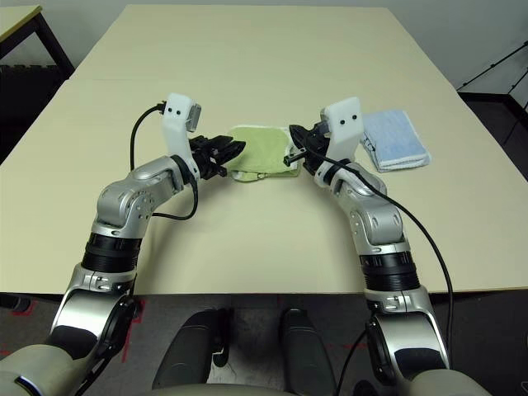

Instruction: Fold the towel and set it aside.

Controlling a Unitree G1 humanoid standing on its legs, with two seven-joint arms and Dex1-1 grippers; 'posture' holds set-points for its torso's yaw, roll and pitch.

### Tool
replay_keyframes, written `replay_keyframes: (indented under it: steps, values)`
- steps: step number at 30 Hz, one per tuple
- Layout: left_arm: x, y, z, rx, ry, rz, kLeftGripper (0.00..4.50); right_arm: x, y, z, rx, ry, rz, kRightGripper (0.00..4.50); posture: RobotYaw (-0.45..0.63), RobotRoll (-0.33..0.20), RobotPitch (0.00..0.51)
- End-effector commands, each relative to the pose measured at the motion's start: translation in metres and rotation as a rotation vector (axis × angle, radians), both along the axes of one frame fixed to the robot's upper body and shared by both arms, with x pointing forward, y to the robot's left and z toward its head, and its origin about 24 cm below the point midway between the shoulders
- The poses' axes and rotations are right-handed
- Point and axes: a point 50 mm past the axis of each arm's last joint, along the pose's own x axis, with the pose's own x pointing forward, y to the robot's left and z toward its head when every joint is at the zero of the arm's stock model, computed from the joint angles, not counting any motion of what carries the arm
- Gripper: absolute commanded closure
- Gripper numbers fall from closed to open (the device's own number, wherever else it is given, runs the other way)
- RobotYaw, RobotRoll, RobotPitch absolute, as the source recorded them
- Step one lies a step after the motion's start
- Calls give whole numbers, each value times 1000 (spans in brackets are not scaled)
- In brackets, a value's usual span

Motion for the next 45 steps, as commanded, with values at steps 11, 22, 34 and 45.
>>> replay_keyframes:
  steps: [11,22,34,45]
  values:
    - [12,-16,-32,95,8,-22,4467,10,13,-37,-43,151,-10,4500,65,0,114]
    - [7,-11,-64,164,79,-19,4467,3,3,-53,-81,223,-43,4500,46,0,128]
    - [15,-4,-45,173,26,6,4467,6,-7,-40,-83,206,-90,4500,53,0,145]
    - [40,-11,25,90,-124,7,4467,31,-15,13,-50,69,-107,4500,48,0,133]
